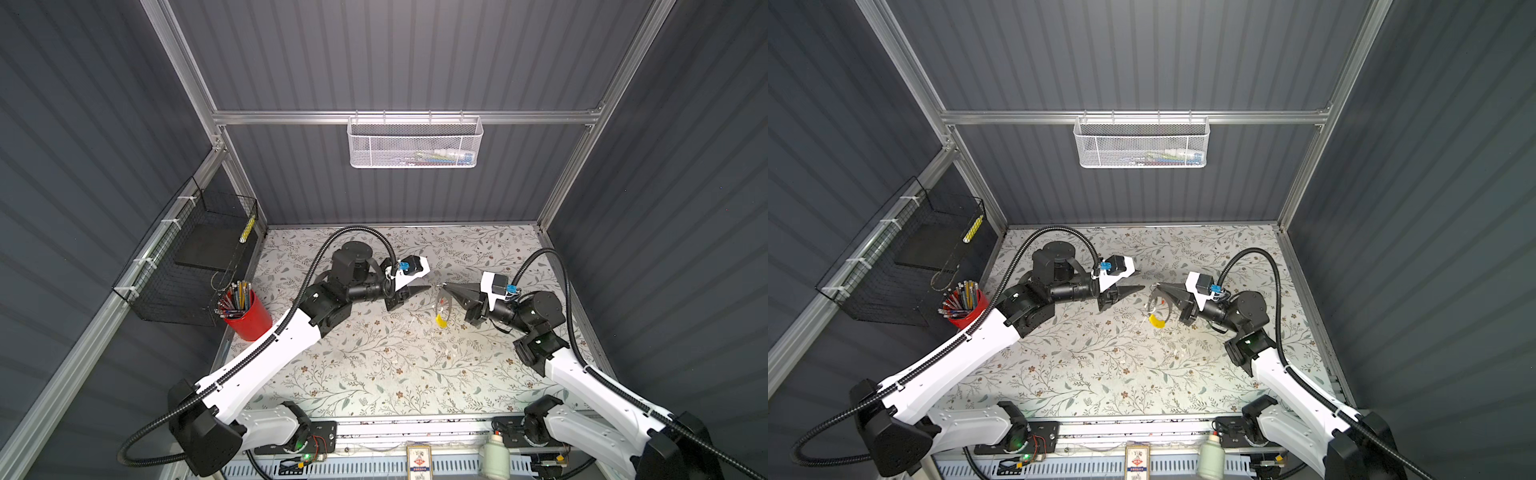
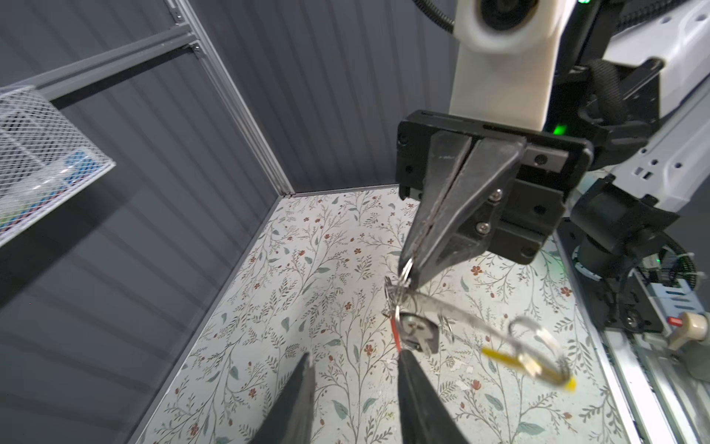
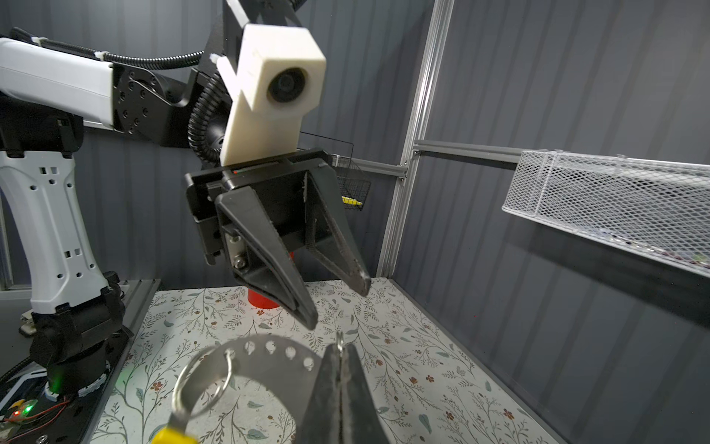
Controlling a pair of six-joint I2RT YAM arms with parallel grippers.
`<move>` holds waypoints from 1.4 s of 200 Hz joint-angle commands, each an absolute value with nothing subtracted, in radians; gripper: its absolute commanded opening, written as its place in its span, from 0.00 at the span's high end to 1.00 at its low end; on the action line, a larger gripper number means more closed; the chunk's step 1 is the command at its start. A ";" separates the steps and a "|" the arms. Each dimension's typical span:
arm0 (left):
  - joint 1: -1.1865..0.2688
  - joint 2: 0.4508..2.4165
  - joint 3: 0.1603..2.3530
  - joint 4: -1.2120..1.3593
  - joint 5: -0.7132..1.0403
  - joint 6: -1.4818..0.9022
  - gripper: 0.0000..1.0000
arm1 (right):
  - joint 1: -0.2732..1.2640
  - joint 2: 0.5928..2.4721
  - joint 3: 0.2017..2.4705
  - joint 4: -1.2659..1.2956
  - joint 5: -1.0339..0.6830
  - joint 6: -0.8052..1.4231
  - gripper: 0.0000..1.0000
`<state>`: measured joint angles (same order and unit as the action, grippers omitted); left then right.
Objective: Put the keys on the keyring
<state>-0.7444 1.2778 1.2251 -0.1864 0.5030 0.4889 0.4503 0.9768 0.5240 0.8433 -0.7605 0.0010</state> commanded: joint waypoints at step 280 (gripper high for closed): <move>-0.893 1.556 1.735 -0.799 0.235 0.824 1.00 | 0.426 0.750 0.620 0.211 -0.572 -0.448 0.71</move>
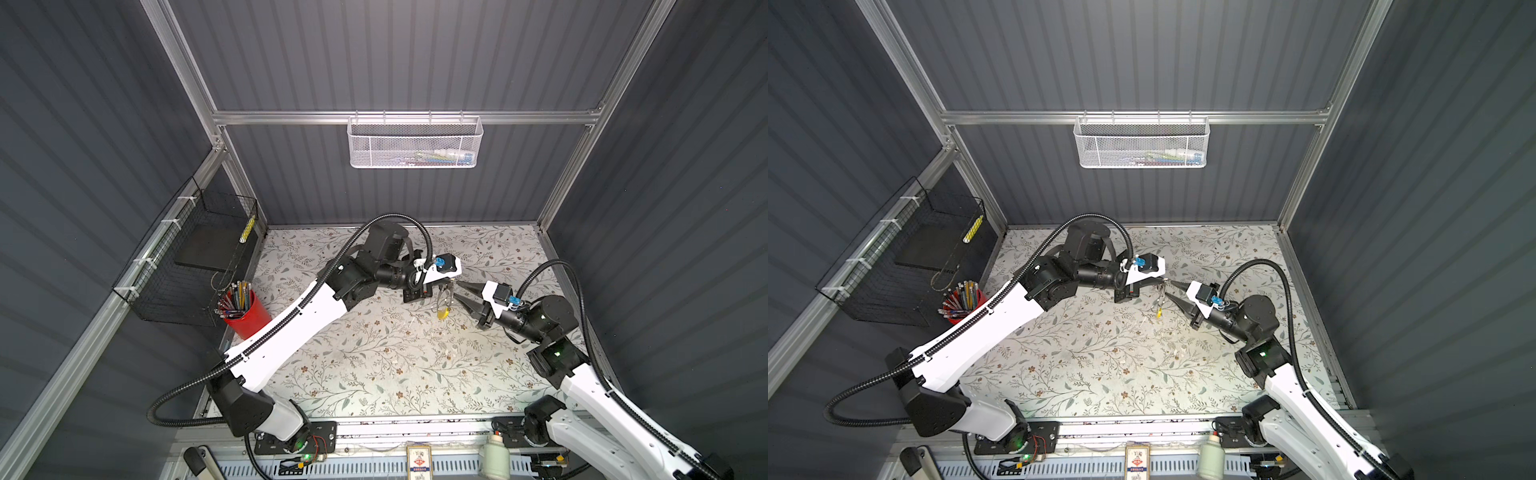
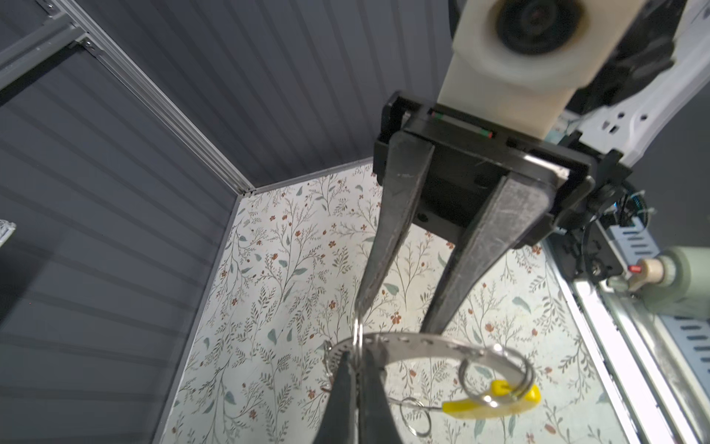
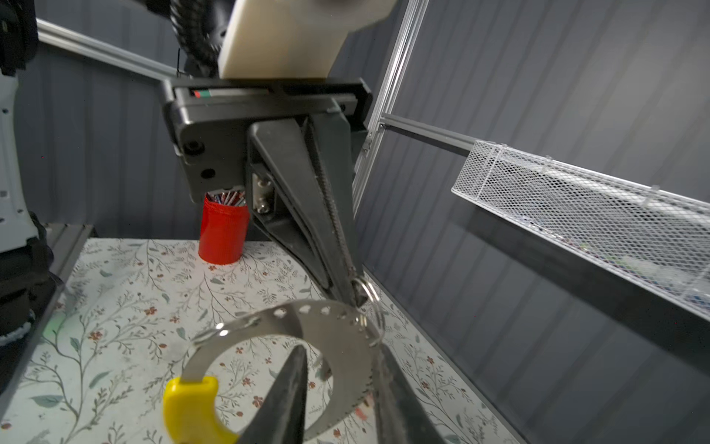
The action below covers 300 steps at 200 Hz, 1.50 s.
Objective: Put the keys on the keyring
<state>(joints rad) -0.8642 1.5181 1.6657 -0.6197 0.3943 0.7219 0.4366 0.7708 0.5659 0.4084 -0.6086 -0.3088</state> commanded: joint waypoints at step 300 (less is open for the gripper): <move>-0.975 1.600 1.865 -0.873 0.204 0.865 1.00 | 0.413 0.824 0.595 0.442 -0.686 -0.303 0.84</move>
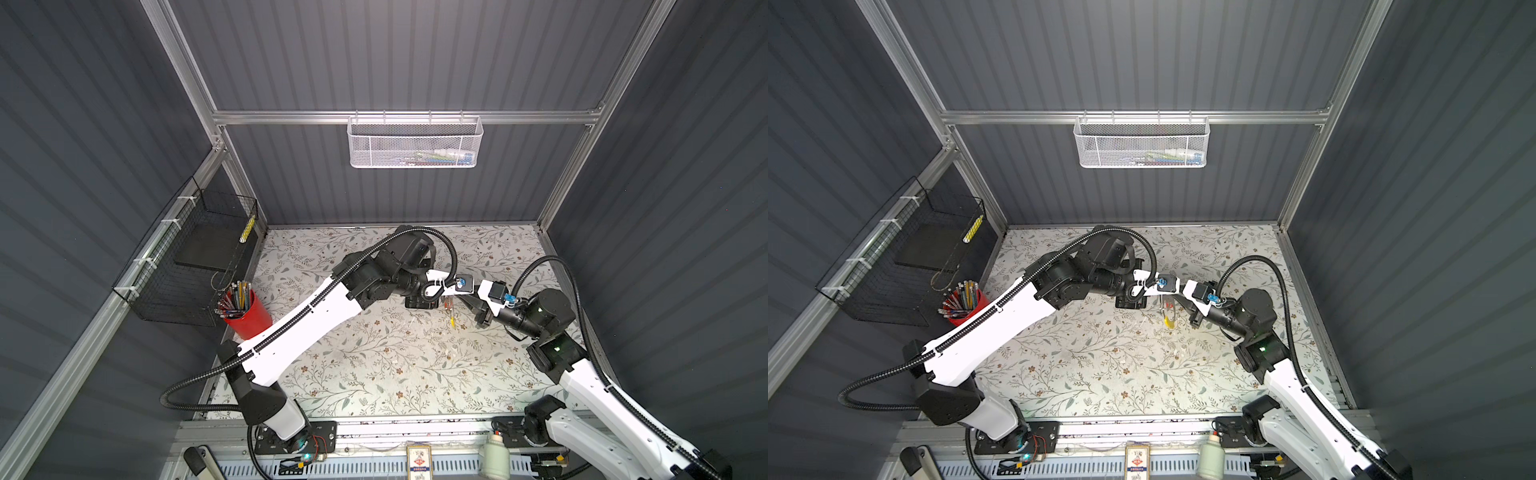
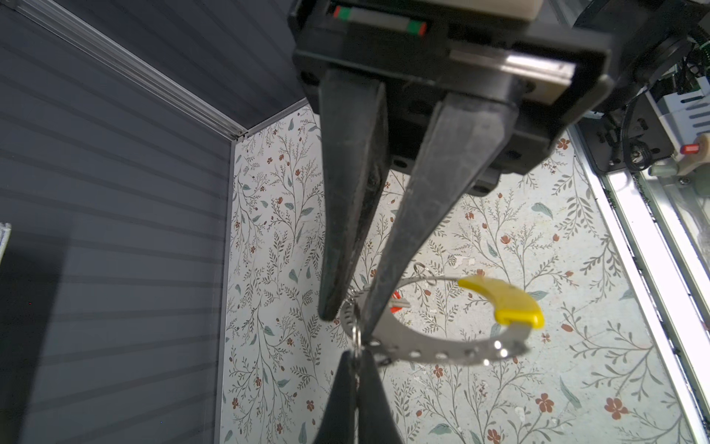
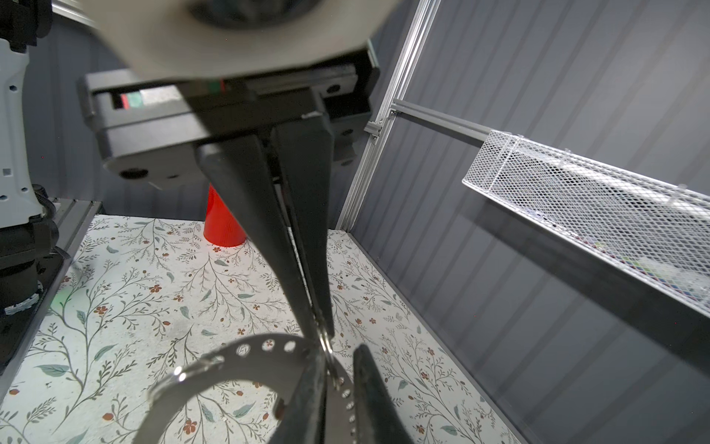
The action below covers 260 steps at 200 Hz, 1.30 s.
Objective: Put the keys on the keyring
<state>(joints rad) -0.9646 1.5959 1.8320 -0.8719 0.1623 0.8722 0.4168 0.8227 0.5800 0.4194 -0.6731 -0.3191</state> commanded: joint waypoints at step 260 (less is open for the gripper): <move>-0.948 1.371 1.319 -0.197 0.172 0.258 0.64 | 0.415 0.832 0.525 0.743 -0.640 -0.068 1.00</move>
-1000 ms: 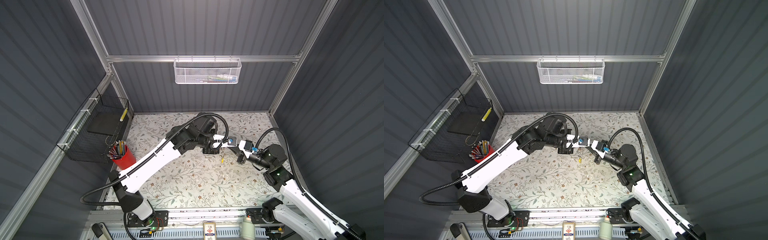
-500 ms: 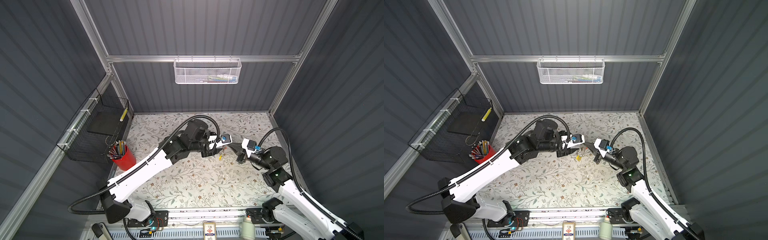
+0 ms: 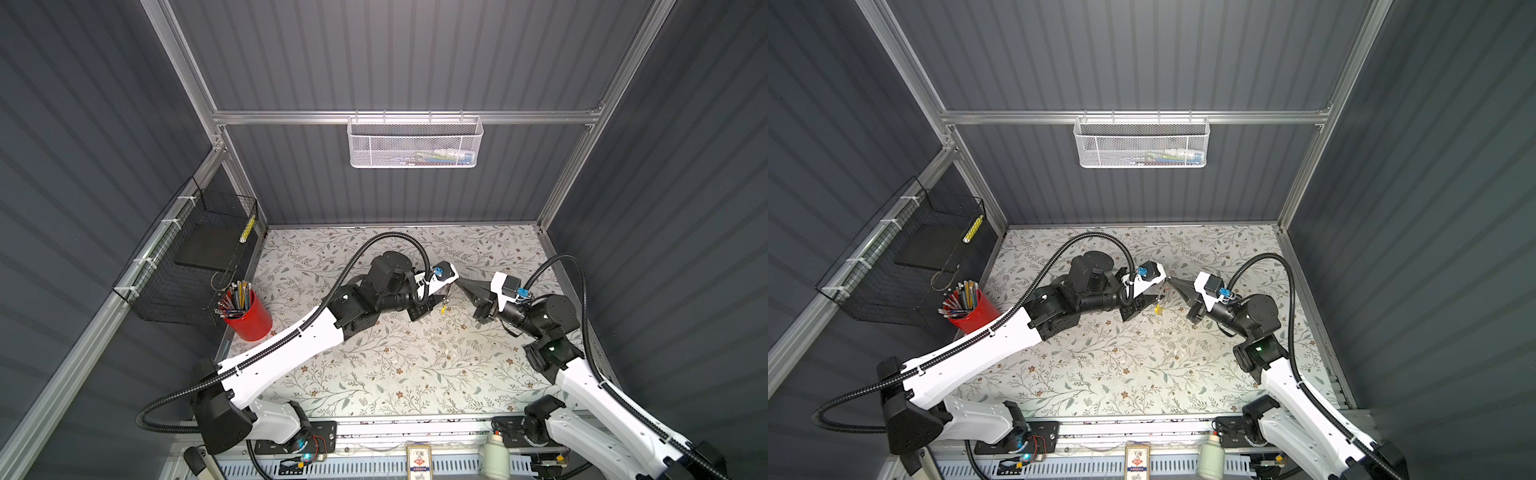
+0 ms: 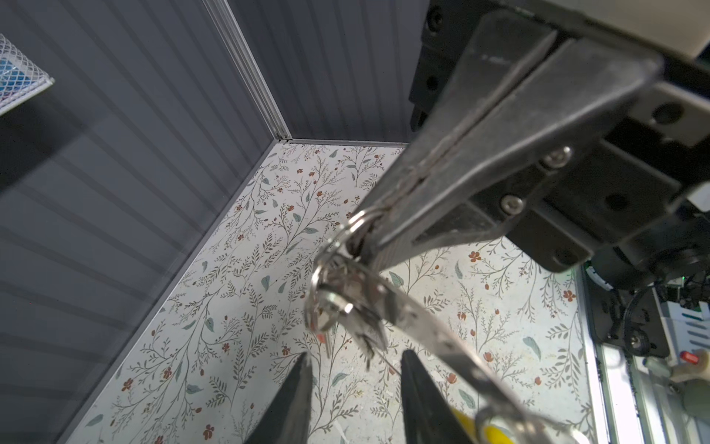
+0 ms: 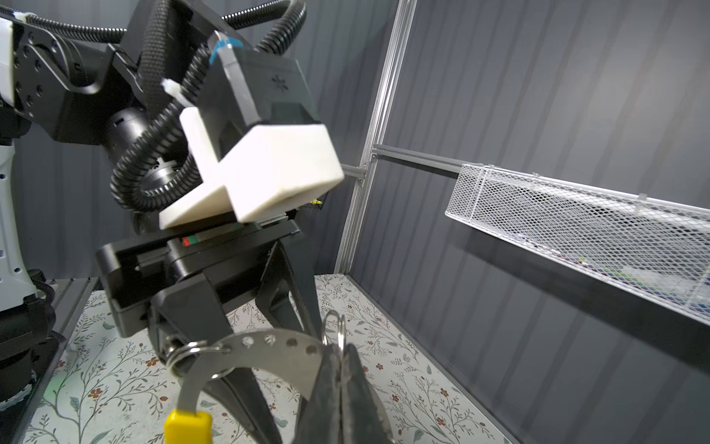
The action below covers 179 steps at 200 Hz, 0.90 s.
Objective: Put the keys on the keyring
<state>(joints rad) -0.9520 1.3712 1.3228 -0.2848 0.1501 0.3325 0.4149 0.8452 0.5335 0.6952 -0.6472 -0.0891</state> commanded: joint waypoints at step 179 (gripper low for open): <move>-0.947 1.423 1.342 -0.175 0.256 0.261 0.88 | 0.417 0.833 0.515 0.783 -0.613 -0.014 1.00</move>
